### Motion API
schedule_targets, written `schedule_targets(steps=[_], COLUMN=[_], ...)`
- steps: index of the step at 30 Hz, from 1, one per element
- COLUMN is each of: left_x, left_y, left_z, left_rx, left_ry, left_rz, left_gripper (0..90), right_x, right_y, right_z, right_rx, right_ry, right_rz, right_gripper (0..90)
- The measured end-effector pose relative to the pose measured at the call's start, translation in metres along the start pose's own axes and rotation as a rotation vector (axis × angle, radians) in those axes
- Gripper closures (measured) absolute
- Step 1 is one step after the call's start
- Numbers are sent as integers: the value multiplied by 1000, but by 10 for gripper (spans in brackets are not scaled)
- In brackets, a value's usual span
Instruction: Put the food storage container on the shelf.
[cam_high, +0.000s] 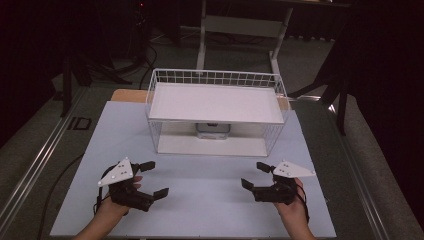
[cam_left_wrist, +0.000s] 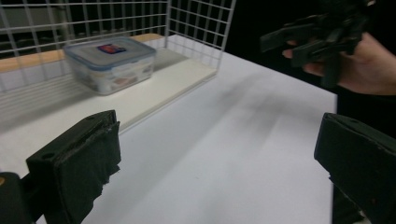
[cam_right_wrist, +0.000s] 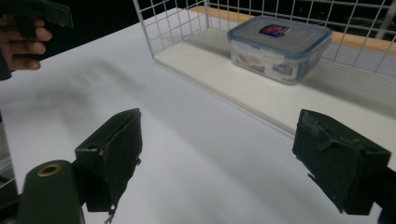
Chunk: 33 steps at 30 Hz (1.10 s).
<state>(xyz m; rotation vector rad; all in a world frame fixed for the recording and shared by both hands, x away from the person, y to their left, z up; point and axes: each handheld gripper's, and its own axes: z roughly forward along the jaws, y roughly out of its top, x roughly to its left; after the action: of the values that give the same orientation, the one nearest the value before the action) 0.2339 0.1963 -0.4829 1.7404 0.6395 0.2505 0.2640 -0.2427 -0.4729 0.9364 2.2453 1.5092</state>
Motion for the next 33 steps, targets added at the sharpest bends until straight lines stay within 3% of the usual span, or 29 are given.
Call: schedule_targets(steps=[3, 5, 10, 16, 20, 23, 25, 29, 33], left_x=[1, 1, 0, 2, 3, 7, 8, 12, 14], left_y=[-6, -8, -12, -17, -18, -20, -21, -24, -25], left_z=[-2, -3, 0, 2, 2, 3, 3, 3, 2], left_rx=[9, 22, 28, 18, 15, 24, 30, 16, -8], left_ry=[-4, 0, -9, -32, 3, 34, 57, 57, 83], left_rz=[-8, 2, 25, 38, 41, 29, 18, -16, -13], left_gripper=[13, 13, 13, 13, 13, 13, 13, 13, 13], right_x=[0, -2, -6, -14, -20, -24, -26, -32, -36], right_y=[-8, -12, -16, -23, -30, -32, -34, -36, -34], right_z=[-4, -8, -14, -18, -15, -14, -14, -14, -19], right_rx=[9, -3, 11, 18, 36, 47, 40, 56, -6], right_ry=[6, 22, 11, 45, 53, 28, 17, -32, -59], right_rz=[-35, -32, -80, -94, -71, -64, -33, -14, -4], right_gripper=[158, 158, 160, 160, 162, 161, 161, 160, 151])
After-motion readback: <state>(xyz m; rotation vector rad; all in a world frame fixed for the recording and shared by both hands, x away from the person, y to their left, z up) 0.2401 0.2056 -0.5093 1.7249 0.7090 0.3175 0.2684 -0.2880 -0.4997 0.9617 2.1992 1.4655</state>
